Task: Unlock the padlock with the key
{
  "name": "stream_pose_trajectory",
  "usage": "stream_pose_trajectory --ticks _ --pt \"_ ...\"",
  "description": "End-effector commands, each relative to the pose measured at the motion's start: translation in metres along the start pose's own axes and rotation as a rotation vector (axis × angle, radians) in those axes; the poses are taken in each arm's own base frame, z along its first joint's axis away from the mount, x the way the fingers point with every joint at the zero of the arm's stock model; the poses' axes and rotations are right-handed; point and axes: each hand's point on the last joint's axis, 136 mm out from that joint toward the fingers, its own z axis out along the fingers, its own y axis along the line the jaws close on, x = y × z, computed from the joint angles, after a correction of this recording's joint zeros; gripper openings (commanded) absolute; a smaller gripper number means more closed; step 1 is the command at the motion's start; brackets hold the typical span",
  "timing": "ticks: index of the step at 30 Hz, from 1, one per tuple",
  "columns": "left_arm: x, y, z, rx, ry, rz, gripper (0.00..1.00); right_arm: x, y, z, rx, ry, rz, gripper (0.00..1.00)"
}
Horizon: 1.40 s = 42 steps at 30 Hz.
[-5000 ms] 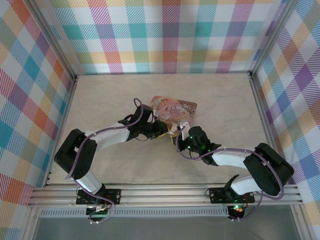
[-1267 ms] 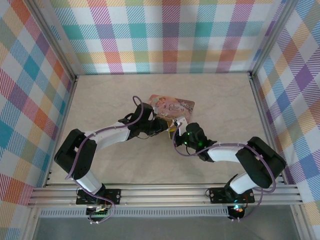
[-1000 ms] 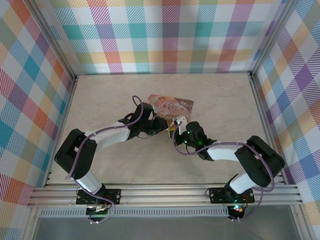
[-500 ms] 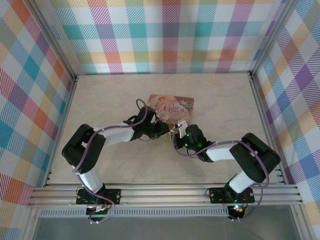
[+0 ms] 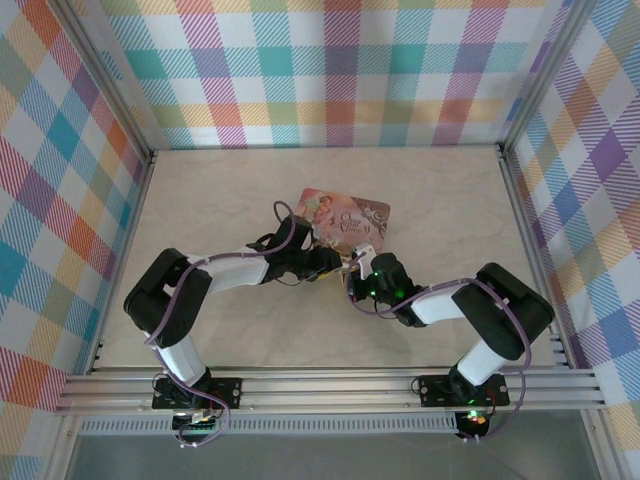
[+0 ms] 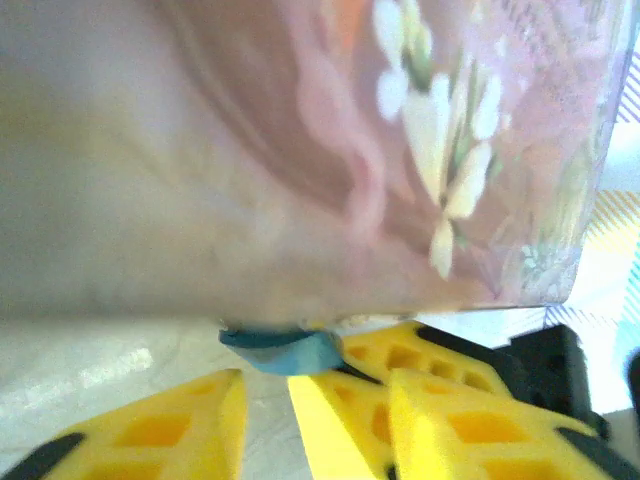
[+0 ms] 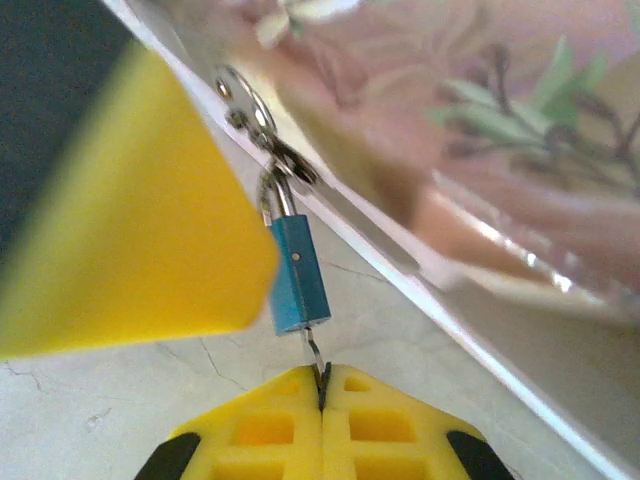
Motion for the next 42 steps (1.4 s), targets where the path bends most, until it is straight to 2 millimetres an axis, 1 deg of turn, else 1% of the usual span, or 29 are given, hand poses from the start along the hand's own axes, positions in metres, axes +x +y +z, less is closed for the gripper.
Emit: stream_pose_trajectory --ticks 1,4,9,13,16,22,26,31,36,42 --pt "0.006 -0.014 -0.017 0.036 -0.003 0.027 0.51 0.0 -0.004 0.001 0.009 -0.014 0.024 0.01" --pt "0.003 -0.014 -0.028 0.033 -0.031 0.03 0.57 0.0 -0.002 0.001 0.001 -0.01 0.033 0.01" --pt "-0.003 -0.004 -0.042 0.039 -0.093 -0.016 0.62 -0.004 0.006 0.0 -0.035 0.001 0.066 0.01" --pt "-0.01 0.0 -0.051 0.123 -0.175 -0.093 0.64 -0.007 0.016 -0.003 -0.059 0.04 0.078 0.01" --pt "-0.011 0.005 -0.056 0.147 -0.221 -0.121 0.64 -0.012 0.023 -0.007 -0.081 0.065 0.107 0.01" --pt "-0.012 0.008 -0.061 0.21 -0.269 -0.166 0.63 -0.01 0.034 -0.009 -0.112 0.114 0.2 0.01" --pt "-0.011 0.013 -0.061 0.216 -0.278 -0.186 0.63 -0.011 0.038 -0.01 -0.112 0.116 0.235 0.0" --pt "-0.013 0.014 -0.062 0.26 -0.291 -0.21 0.62 -0.012 0.044 -0.011 -0.128 0.13 0.289 0.0" --pt "-0.012 0.017 -0.054 0.274 -0.274 -0.239 0.59 -0.013 0.049 -0.011 -0.133 0.152 0.357 0.0" --pt "-0.012 0.019 -0.046 0.28 -0.255 -0.252 0.56 -0.019 0.054 -0.012 -0.145 0.148 0.418 0.0"
